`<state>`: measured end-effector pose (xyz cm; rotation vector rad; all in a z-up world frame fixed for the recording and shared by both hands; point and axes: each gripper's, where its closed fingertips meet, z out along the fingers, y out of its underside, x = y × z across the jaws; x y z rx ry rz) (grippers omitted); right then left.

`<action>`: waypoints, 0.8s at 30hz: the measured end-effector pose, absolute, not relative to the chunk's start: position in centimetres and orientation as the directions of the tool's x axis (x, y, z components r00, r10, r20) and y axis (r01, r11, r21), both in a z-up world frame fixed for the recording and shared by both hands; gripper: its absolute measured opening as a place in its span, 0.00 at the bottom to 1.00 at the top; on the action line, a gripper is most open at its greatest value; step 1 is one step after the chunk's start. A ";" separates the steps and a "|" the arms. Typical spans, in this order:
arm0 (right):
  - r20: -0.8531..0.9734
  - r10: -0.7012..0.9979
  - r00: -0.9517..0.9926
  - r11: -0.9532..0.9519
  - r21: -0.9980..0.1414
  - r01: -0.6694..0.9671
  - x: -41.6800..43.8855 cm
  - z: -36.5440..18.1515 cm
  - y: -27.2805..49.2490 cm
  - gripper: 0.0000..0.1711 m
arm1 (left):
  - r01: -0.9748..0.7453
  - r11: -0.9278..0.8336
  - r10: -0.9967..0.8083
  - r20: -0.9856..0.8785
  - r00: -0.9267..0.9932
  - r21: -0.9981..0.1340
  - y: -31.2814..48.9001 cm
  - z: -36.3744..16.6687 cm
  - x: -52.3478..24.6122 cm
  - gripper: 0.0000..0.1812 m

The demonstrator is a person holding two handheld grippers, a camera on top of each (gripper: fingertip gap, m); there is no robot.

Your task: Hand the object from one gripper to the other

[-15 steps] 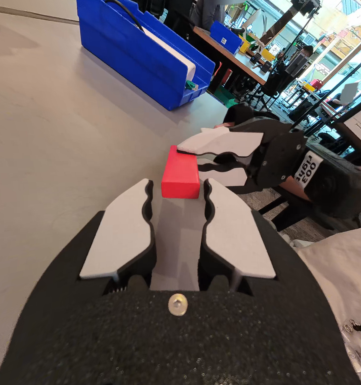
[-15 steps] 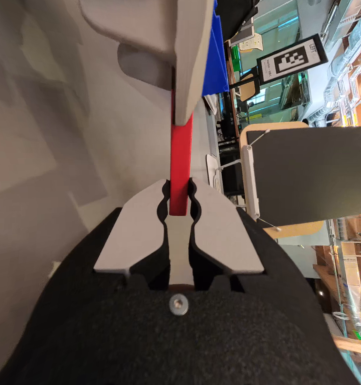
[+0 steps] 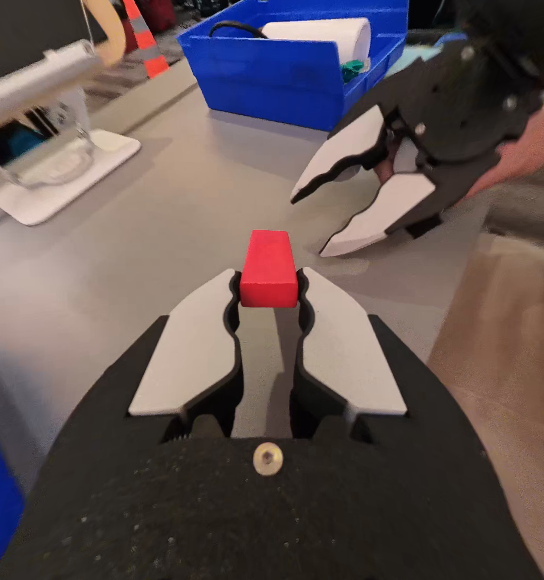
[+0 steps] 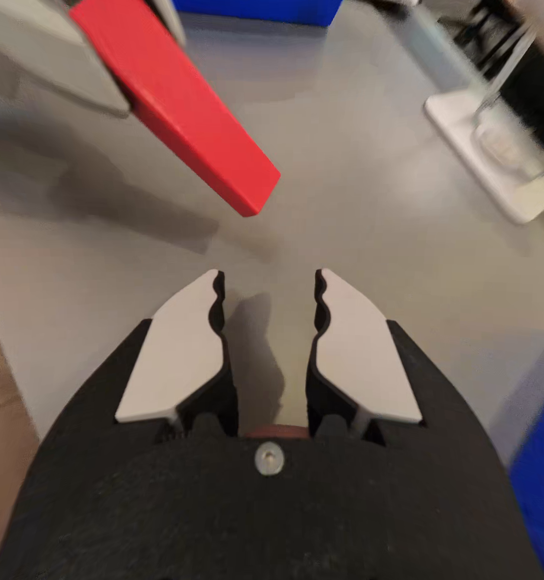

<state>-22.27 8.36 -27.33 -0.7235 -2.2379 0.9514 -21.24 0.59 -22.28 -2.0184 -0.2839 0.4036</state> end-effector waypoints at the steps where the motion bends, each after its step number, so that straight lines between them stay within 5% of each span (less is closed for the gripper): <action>1: 0.209 0.703 -0.680 0.531 -0.790 0.307 -22.3 -27.5 8.2 0.32 | -0.008 -0.482 0.368 -0.211 0.905 -0.876 0.5 -22.2 -21.3 0.19; 7: -0.304 0.674 -0.673 0.160 -0.829 0.535 -22.2 -26.6 5.9 0.41 | -0.128 -0.563 0.326 -0.361 0.874 -0.817 1.1 -22.5 -20.7 0.19; 13: -0.583 0.430 -0.689 -0.079 -0.785 0.615 -20.9 -23.7 4.9 0.52 | -0.246 -0.625 0.296 -0.517 0.804 -0.741 1.4 -22.1 -20.5 0.19; 24: -0.478 0.499 -0.722 -0.023 -0.841 0.541 -20.6 -23.8 2.7 0.57 | -0.426 -0.772 0.147 -0.784 0.603 -0.472 2.5 -22.8 -19.5 0.19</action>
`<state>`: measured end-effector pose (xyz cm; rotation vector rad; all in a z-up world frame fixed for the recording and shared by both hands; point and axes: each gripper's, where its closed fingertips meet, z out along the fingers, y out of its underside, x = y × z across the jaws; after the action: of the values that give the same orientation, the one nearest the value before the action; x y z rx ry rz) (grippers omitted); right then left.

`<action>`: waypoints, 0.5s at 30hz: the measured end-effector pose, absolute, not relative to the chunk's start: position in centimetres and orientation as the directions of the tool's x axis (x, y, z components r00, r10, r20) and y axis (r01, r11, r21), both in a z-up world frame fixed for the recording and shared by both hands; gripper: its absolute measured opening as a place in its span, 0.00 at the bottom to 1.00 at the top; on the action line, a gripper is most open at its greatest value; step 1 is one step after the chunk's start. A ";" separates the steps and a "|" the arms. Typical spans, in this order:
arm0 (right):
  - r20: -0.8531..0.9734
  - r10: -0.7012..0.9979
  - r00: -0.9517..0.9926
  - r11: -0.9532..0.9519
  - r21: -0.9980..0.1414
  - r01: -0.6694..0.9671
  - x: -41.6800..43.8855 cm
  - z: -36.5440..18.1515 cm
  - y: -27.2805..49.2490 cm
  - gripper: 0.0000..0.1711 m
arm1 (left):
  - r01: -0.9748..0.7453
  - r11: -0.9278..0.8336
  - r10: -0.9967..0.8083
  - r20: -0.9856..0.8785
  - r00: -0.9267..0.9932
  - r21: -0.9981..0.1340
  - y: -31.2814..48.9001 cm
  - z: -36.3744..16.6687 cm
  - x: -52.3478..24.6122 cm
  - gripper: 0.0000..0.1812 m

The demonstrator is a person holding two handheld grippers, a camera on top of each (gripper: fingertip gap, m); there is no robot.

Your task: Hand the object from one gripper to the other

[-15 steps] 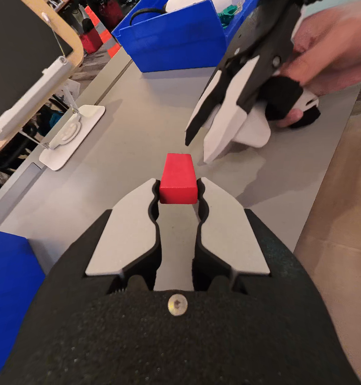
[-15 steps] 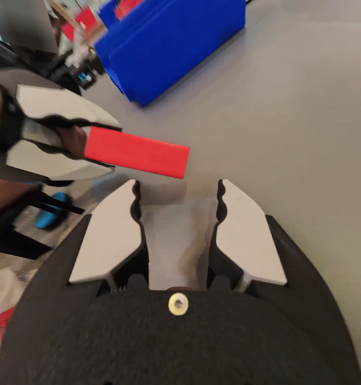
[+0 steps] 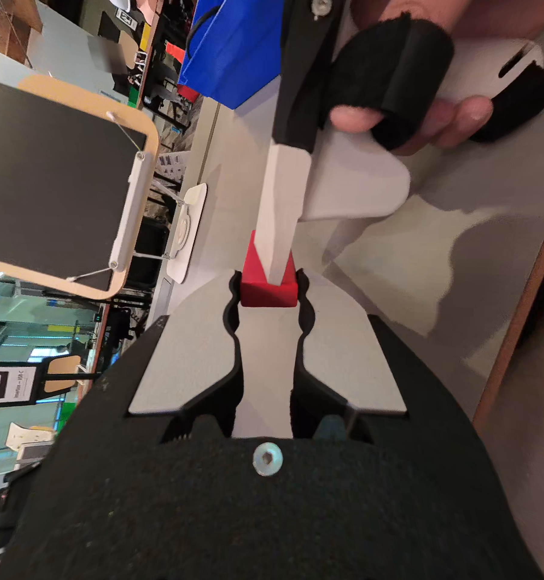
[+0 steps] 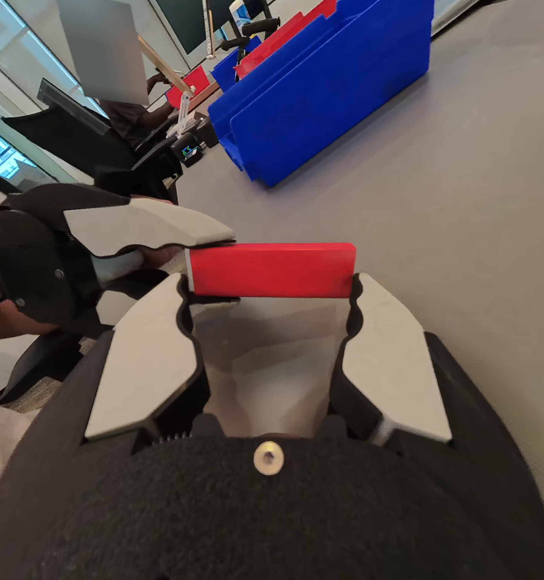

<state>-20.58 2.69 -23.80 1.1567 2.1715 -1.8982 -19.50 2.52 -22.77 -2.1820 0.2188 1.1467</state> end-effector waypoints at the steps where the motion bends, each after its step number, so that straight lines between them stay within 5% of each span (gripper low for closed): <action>1: -0.475 0.500 -0.724 -0.017 -0.841 0.541 -20.5 -23.9 2.5 0.59 | -0.434 -0.775 0.139 -0.794 0.592 -0.459 2.7 -22.8 -19.4 0.19; 7: -0.481 0.528 -0.699 0.026 -0.814 0.580 -20.5 -25.0 2.4 0.58 | -0.445 -0.792 0.109 -0.815 0.569 -0.417 3.7 -23.4 -18.9 0.19; 15: -0.352 0.597 -0.720 0.117 -0.850 0.513 -21.5 -24.8 4.8 0.58 | -0.194 -0.565 0.258 -0.395 0.882 -0.802 3.3 -22.7 -17.9 0.29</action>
<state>-21.47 4.78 -24.76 1.1979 2.4034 -1.7738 -17.89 3.30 -22.74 -2.0882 -0.0467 0.5950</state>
